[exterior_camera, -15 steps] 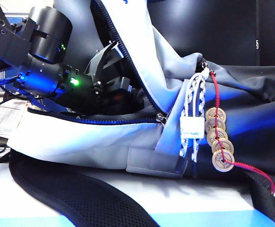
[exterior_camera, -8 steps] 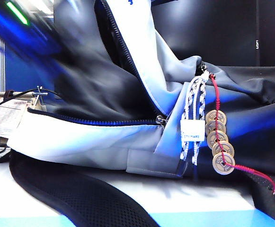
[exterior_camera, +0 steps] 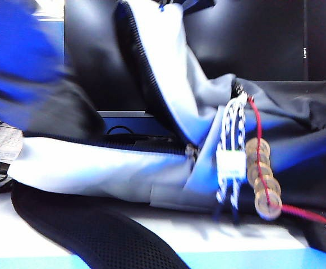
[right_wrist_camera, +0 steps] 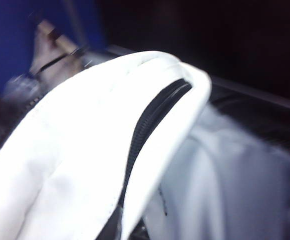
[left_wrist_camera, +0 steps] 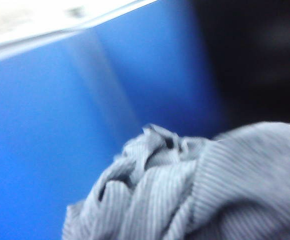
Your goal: Take the gray clothes out of the backpack.
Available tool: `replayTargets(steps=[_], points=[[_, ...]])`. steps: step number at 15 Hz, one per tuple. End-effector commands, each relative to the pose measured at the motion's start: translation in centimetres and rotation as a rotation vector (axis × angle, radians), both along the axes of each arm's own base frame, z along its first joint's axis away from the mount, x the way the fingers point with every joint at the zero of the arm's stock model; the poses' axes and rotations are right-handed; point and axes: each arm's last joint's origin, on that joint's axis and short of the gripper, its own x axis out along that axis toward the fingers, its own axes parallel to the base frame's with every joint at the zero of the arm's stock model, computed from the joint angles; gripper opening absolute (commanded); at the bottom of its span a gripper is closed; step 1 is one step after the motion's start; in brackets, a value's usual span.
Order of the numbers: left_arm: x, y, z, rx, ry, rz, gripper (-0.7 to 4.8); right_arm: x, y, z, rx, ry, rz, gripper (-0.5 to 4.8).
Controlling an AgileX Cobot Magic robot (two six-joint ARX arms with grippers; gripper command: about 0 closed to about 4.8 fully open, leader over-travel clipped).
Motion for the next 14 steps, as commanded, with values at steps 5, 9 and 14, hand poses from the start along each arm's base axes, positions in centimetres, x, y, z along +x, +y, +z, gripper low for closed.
replayTargets(steps=[5, 9, 14], points=[[0.7, 0.2, 4.3, 0.245, -0.235, 0.294, -0.05, -0.4, 3.0, -2.6, -0.076, 0.087, 0.095, -0.08], [3.0, -0.2, 3.8, 0.269, -0.15, 0.373, -0.04, 0.0, 3.9, -4.5, -0.107, 0.176, 0.169, -0.08], [5.4, 3.5, 2.9, 0.25, -0.113, 0.57, -0.04, 0.4, 4.6, -6.7, -0.146, 0.275, 0.226, -0.08]])
